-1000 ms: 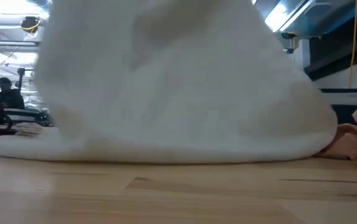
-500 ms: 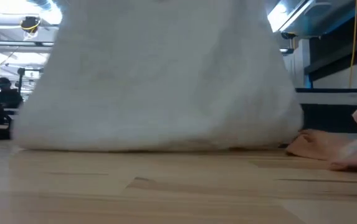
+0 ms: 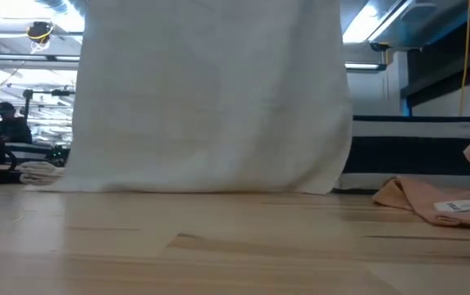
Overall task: Fold towel
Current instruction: Fold the white towel on the table
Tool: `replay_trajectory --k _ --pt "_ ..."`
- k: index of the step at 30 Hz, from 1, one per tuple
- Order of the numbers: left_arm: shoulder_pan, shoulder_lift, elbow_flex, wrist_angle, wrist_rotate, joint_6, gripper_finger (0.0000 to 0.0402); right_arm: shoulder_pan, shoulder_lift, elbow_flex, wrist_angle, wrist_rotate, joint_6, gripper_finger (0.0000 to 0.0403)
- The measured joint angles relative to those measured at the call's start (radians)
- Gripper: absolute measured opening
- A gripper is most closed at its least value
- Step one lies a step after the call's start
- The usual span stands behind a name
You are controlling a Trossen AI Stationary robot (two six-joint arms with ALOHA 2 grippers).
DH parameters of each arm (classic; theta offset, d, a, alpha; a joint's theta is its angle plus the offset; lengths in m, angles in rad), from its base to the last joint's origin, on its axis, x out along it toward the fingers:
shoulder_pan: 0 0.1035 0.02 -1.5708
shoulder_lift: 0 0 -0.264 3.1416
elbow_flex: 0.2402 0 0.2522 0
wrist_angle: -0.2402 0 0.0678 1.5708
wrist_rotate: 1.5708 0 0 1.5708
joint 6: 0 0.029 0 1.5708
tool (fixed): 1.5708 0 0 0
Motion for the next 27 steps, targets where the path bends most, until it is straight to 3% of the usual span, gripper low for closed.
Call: replay_trajectory --k 3,8,15,27 --pt "0.0 0.0 0.015 0.041 0.062 0.052 0.0004 0.001 0.01 0.0 -0.003 0.0 0.005 0.0004" --pt "-0.023 0.007 0.017 -0.011 0.071 0.01 0.0004 0.019 0.037 -0.001 -0.061 -0.008 0.062 0.0005" --pt "-0.12 0.047 0.015 -0.105 0.072 -0.159 0.0004 0.172 0.072 -0.001 -0.097 0.043 0.105 0.0004" --pt "-0.275 0.181 0.016 -0.089 0.064 -0.179 0.0004 0.478 0.074 0.0 -0.071 0.114 0.19 0.0003"
